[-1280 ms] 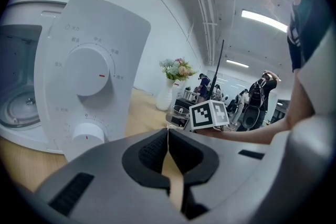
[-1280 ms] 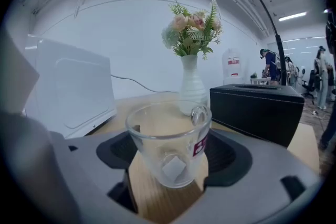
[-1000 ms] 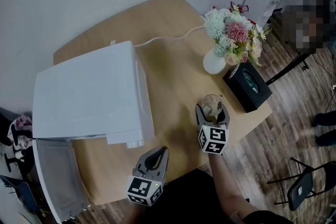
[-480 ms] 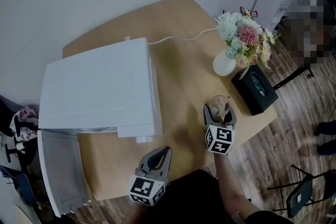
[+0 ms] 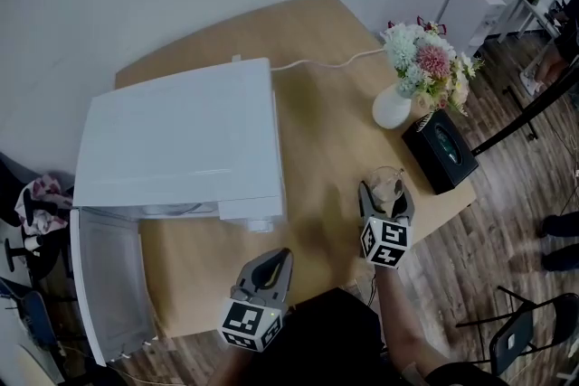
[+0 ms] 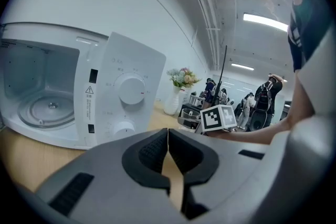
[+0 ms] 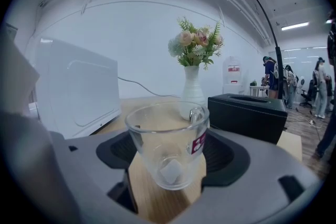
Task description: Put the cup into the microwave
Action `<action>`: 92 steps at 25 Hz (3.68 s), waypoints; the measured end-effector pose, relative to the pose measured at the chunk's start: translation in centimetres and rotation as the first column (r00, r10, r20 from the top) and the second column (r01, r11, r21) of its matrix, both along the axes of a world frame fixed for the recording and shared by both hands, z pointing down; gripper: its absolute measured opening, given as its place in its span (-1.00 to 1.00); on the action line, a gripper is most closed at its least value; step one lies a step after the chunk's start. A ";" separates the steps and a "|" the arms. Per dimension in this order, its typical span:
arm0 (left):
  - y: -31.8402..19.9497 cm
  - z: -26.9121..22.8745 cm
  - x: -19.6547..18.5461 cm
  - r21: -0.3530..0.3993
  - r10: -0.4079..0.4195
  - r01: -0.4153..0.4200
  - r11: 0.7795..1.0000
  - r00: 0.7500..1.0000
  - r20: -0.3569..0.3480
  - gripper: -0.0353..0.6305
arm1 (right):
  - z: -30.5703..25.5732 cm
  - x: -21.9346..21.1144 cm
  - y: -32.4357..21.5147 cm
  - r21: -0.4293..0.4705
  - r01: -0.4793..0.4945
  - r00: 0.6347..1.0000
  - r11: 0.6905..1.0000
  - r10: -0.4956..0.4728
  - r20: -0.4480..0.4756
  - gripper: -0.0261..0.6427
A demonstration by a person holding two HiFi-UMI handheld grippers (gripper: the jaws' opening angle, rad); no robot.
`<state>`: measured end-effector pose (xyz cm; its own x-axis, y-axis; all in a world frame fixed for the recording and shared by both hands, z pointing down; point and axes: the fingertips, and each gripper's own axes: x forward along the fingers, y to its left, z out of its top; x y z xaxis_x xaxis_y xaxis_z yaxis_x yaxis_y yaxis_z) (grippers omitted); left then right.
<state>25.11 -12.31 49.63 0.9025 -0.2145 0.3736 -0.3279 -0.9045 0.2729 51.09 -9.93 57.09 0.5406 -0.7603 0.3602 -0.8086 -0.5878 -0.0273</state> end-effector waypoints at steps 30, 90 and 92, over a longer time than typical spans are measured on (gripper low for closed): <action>-3.1 -1.7 -11.5 -0.004 -0.070 0.070 0.998 0.997 -0.032 -0.88 | -7.8 -15.4 1.7 0.001 0.222 0.974 0.975 -0.222 -0.041 0.10; -8.1 -1.5 -29.7 0.007 -0.589 0.590 0.807 0.807 -0.034 -0.88 | -10.5 -44.9 -19.2 0.096 0.820 0.567 0.564 -0.823 -0.013 0.10; -8.3 -1.4 -29.9 0.003 -0.597 0.597 0.802 0.802 -0.031 -0.88 | -10.1 -45.0 -20.1 0.086 0.822 0.566 0.563 -0.824 -0.023 0.10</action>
<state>-4.79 -20.58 48.24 0.6040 -0.7187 0.3444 -0.7968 -0.5355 0.2798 6.12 -29.99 47.02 -0.3397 -0.8977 0.2805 -0.9396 0.3371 -0.0588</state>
